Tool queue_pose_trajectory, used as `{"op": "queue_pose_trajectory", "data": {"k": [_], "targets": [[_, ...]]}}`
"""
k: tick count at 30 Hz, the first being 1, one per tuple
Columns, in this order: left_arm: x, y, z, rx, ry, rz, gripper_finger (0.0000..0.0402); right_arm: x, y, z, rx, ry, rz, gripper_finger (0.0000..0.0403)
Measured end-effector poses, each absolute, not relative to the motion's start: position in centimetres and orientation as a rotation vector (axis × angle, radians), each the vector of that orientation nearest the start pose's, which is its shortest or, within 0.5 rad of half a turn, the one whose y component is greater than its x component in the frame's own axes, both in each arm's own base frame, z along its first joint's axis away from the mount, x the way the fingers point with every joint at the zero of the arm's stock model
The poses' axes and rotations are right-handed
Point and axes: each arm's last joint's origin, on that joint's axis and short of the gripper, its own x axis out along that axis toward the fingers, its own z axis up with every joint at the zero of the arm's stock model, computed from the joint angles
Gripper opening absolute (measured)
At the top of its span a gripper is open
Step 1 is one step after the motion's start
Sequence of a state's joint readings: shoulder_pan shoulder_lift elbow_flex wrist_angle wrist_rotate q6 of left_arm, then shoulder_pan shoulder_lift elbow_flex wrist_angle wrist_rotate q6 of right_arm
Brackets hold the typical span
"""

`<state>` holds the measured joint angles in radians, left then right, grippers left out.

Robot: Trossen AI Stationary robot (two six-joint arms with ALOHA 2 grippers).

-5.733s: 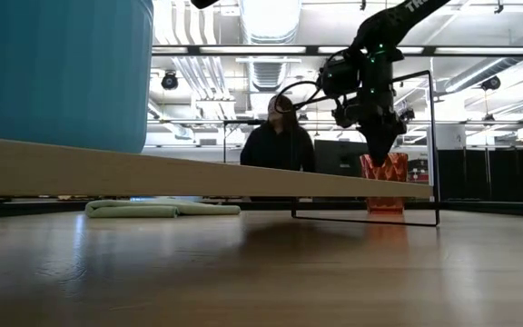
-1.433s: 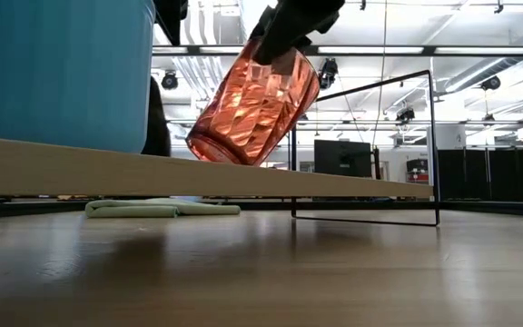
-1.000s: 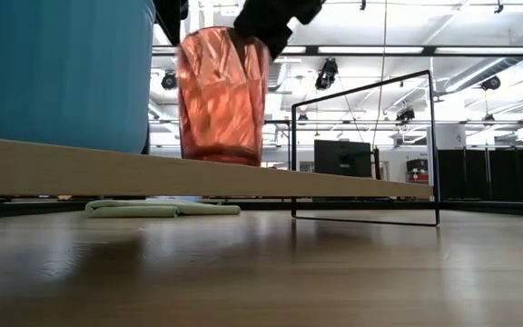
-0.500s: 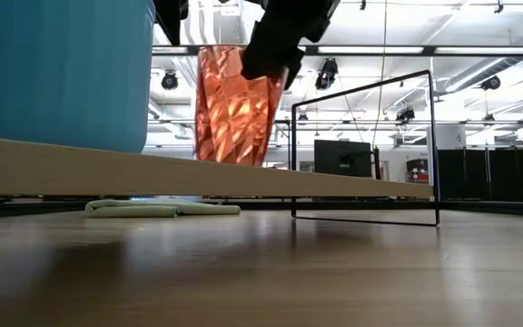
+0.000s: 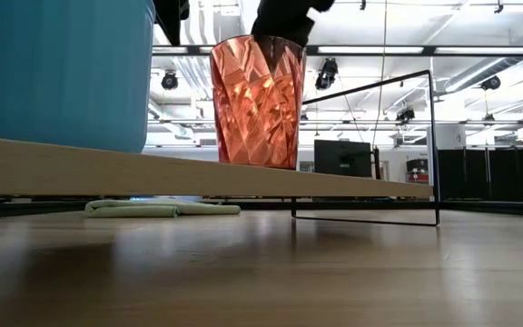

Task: Stack small to large cups/mugs on shelf
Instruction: Put the orange cup on the shelf, then put the light orange cup on the shelf

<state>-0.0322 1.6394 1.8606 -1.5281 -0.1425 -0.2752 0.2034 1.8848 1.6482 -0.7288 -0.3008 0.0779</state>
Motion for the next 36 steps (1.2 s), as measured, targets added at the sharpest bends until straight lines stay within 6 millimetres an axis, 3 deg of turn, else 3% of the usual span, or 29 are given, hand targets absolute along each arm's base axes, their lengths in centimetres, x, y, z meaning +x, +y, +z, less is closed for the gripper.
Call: {"op": "queue_pose_trajectory", "data": {"k": [10, 14, 23, 28, 36], "targets": [[28.9, -0.5, 38.7, -0.127, 1.273, 0.276, 0.0077, 39.8, 9.5, 29.3, 0.083, 0.971, 0.427, 0.0081], [28.9, -0.5, 38.7, -0.128, 1.273, 0.275, 0.0077, 39.2, 9.0, 30.7, 0.024, 1.03, 0.338, 0.0072], [28.9, -0.6, 38.8, -0.132, 1.271, 0.274, 0.0077, 35.7, 8.3, 34.2, 0.114, 1.312, 0.092, 0.0069], [28.9, -0.6, 38.8, -0.131, 1.272, 0.269, 0.0077, 33.4, 8.3, 34.4, 0.148, 1.489, -0.059, 0.0078], [28.9, -0.6, 38.7, -0.131, 1.273, 0.269, 0.0077, 30.5, 9.2, 34.5, 0.19, 1.492, -0.162, 0.0073]]}}
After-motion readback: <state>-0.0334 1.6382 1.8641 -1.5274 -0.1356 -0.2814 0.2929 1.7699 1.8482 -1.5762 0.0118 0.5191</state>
